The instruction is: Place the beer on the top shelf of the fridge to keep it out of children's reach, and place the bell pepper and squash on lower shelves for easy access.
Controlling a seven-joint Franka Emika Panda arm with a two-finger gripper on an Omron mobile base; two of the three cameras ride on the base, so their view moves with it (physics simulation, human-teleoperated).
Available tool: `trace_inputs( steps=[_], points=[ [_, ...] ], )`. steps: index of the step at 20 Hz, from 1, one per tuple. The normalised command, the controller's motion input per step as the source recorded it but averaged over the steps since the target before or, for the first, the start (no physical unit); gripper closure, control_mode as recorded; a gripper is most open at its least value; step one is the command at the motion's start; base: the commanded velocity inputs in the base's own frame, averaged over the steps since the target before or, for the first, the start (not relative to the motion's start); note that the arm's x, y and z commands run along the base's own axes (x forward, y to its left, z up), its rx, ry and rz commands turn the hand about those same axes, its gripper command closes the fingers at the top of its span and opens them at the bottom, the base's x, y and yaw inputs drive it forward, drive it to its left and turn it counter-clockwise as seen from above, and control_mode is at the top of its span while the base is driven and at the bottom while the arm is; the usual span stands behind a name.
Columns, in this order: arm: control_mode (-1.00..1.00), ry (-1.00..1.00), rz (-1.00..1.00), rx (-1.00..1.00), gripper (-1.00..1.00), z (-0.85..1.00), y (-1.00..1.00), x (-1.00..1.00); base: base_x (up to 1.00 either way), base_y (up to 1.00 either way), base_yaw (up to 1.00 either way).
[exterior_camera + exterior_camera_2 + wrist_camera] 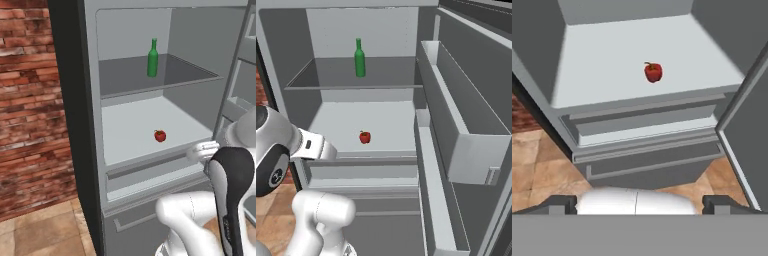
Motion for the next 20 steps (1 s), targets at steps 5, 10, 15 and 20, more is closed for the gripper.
trace_inputs(
  steps=[5, 10, 15, 20],
  points=[
    [-1.0, -0.11, 0.0, 0.03, -1.0, 0.01, 0.01, -0.43, 0.0, 0.0, 0.0],
    [-1.0, -0.01, 0.0, -0.03, -1.0, 0.24, 0.12, -0.47, 0.0, 0.0, 0.0],
    [1.0, 0.0, 0.0, -0.06, -1.0, 0.13, 0.12, -0.37, -0.37, 0.06, 0.0],
    [1.0, 0.0, 0.0, 0.0, -1.0, 0.0, 0.0, 0.0, -1.0, 0.05, -0.01]
  ],
)
